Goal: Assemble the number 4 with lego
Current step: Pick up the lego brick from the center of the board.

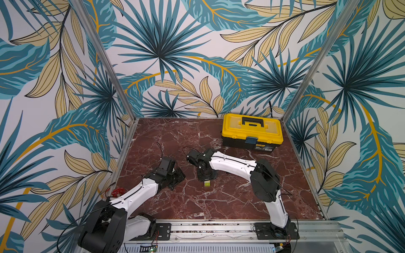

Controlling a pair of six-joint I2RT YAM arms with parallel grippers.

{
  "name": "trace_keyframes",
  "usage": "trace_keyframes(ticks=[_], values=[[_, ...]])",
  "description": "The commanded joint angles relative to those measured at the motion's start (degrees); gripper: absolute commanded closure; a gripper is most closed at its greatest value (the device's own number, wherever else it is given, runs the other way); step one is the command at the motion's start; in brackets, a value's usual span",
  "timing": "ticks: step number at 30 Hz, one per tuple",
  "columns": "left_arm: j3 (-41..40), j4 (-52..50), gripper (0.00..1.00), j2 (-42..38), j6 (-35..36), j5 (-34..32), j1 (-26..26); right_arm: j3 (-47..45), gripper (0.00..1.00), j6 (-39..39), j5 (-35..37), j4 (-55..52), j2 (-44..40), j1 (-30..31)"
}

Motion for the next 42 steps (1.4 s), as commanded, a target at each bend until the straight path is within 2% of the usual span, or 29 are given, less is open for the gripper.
trace_keyframes(ticks=[1, 19, 34, 42], values=[[-1.09, -0.69, 0.76, -0.7, 0.65, 0.06, 0.23, -1.09, 0.59, -0.38, -0.03, -0.28, 1.36, 0.03], [-1.17, -0.93, 0.76, -0.8, 0.84, -0.01, 0.22, -0.96, 0.55, -0.69, 0.14, 0.13, 2.32, -0.8], [-0.21, -1.63, 0.76, -0.79, 1.03, 0.11, 0.17, -1.87, 0.73, -1.27, -0.68, 0.71, 3.28, -1.43], [0.9, -1.9, 0.75, 0.24, 1.63, 0.92, 0.22, -4.46, 0.75, -3.27, -0.49, 3.51, -4.39, -1.44]])
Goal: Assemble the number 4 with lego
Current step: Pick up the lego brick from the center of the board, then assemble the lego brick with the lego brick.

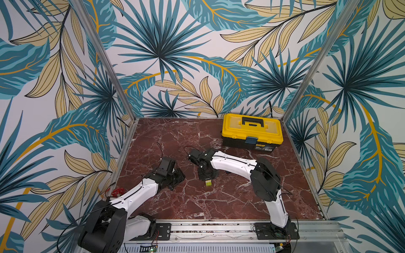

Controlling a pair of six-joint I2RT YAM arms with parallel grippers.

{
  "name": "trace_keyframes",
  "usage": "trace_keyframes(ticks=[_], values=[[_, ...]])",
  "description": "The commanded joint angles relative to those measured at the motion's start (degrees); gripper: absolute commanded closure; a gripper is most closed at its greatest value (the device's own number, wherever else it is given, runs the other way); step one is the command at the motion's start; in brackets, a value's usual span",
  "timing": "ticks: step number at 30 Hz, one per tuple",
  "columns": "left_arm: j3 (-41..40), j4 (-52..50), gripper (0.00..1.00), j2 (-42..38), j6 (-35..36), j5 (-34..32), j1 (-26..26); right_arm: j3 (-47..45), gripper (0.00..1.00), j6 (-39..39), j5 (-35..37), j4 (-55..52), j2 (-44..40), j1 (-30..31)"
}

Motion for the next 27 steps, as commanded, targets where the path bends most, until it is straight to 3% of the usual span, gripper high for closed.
trace_keyframes(ticks=[1, 18, 27], values=[[1.23, -1.48, 0.75, 0.35, 1.42, 0.74, 0.19, -1.98, 0.75, -1.88, 0.4, 0.97, -4.73, -0.25], [1.2, -0.54, 0.73, 0.81, 1.09, 1.48, 0.05, -7.95, 0.76, -7.79, -1.44, 0.17, -20.62, -6.39], [1.45, 4.16, 0.73, 5.07, 0.01, 2.02, -3.89, -7.45, 0.76, -12.47, -1.47, -9.07, -20.51, -16.71]])
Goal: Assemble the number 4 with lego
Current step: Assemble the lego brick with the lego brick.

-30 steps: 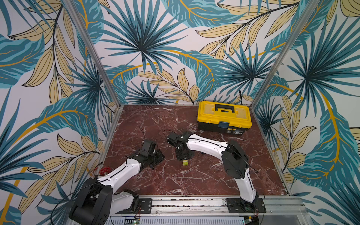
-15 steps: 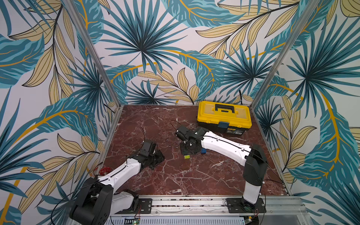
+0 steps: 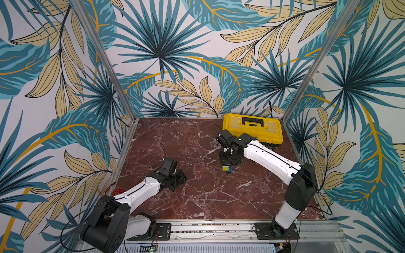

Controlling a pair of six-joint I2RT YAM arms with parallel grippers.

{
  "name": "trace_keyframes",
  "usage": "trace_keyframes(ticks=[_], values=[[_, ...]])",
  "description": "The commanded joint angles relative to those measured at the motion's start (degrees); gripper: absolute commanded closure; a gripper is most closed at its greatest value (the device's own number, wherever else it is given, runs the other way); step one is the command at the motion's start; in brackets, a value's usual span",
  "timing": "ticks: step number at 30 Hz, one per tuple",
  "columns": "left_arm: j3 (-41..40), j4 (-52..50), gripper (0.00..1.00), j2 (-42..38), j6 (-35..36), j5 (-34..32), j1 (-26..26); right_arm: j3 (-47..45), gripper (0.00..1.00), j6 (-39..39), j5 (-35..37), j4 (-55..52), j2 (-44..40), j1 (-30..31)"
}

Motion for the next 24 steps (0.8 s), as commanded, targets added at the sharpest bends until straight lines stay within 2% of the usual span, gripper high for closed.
trace_keyframes(ticks=[1, 7, 12, 24], values=[[1.36, 4.04, 0.73, 1.9, -0.72, 0.47, -2.12, -0.23, 0.76, -3.68, 0.28, -5.63, 0.22, -1.88], [1.49, 7.65, 0.73, 5.08, -2.77, 0.77, -4.86, -0.13, 0.75, -6.46, -1.17, -5.85, 3.2, -4.22], [1.21, 7.96, 0.74, 5.31, -2.94, 0.56, -5.12, 0.96, 0.75, -7.46, -1.36, -5.13, 6.36, -4.54], [0.43, 8.57, 0.74, 5.91, -2.99, 0.63, -5.1, 0.68, 0.75, -8.59, -1.3, -2.51, 7.94, -4.98]])
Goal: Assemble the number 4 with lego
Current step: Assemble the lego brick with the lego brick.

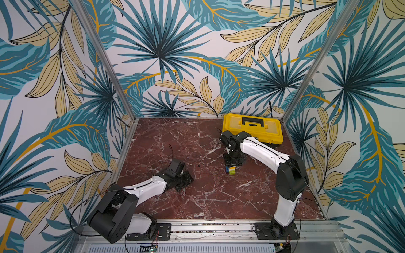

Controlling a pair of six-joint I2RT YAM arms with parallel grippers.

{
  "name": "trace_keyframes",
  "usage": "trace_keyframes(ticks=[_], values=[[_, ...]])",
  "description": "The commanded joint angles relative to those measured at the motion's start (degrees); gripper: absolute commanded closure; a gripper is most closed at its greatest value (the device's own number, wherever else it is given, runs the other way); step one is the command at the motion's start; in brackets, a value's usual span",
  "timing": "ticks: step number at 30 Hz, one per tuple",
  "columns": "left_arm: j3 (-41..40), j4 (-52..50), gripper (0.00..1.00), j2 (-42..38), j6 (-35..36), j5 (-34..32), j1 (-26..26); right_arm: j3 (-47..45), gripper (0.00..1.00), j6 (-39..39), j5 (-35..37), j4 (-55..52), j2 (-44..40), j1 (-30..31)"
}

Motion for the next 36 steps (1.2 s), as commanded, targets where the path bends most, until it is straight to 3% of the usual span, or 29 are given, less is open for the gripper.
trace_keyframes(ticks=[1, 36], values=[[0.48, 1.11, 0.74, 0.6, -0.19, 0.09, -0.16, 0.4, 0.75, -0.89, -0.31, 0.47, 0.43, -0.13], [1.23, 0.7, 0.74, 1.54, -0.1, 0.39, -0.16, -4.74, 0.75, 1.25, 1.35, 7.21, 2.07, -0.82]])
